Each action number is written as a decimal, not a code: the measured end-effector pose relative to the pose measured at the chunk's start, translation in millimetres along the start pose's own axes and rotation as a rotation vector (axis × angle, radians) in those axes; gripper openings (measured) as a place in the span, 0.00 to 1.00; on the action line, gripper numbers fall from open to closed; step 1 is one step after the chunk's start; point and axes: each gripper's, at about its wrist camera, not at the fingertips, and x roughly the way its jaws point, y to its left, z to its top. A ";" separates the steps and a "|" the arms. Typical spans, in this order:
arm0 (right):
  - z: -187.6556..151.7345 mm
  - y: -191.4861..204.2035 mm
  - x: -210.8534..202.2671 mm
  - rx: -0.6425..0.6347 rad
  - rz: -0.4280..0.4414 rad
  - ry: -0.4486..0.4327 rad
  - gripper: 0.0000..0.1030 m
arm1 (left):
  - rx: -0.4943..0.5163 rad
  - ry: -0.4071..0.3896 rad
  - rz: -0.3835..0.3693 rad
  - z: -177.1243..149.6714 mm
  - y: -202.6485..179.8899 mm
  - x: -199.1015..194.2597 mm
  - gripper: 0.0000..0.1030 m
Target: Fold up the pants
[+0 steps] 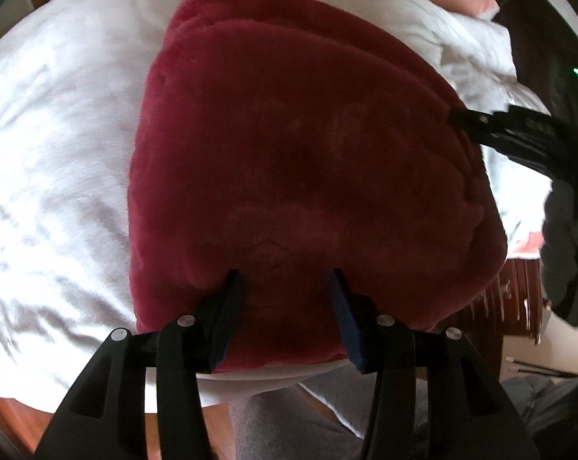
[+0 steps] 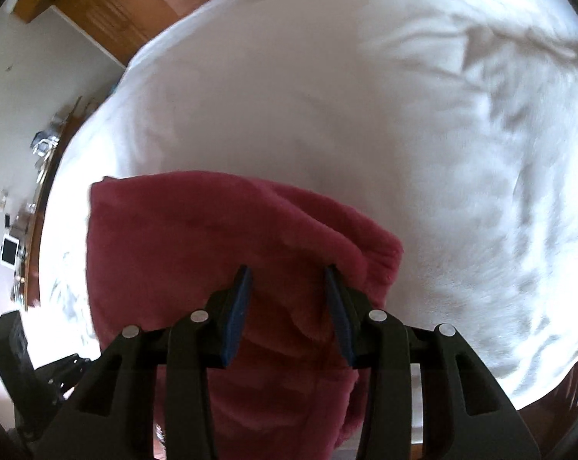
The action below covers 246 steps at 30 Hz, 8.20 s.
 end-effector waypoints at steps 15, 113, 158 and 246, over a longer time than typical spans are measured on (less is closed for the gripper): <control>-5.6 -3.8 54.5 -0.007 -0.044 -0.002 0.41 | 0.192 0.107 -0.037 21.0 -16.9 27.7 0.64; 0.6 -43.0 84.7 0.418 0.314 0.177 0.47 | -0.302 0.233 -0.462 103.1 94.7 75.9 0.74; 193.1 -25.4 35.9 0.118 0.407 -0.019 0.44 | -0.438 -0.237 -0.348 342.1 90.3 7.7 0.65; 70.5 145.5 -181.3 -0.309 -0.016 -0.474 0.95 | -0.057 -0.597 0.457 313.0 -117.9 -155.0 0.95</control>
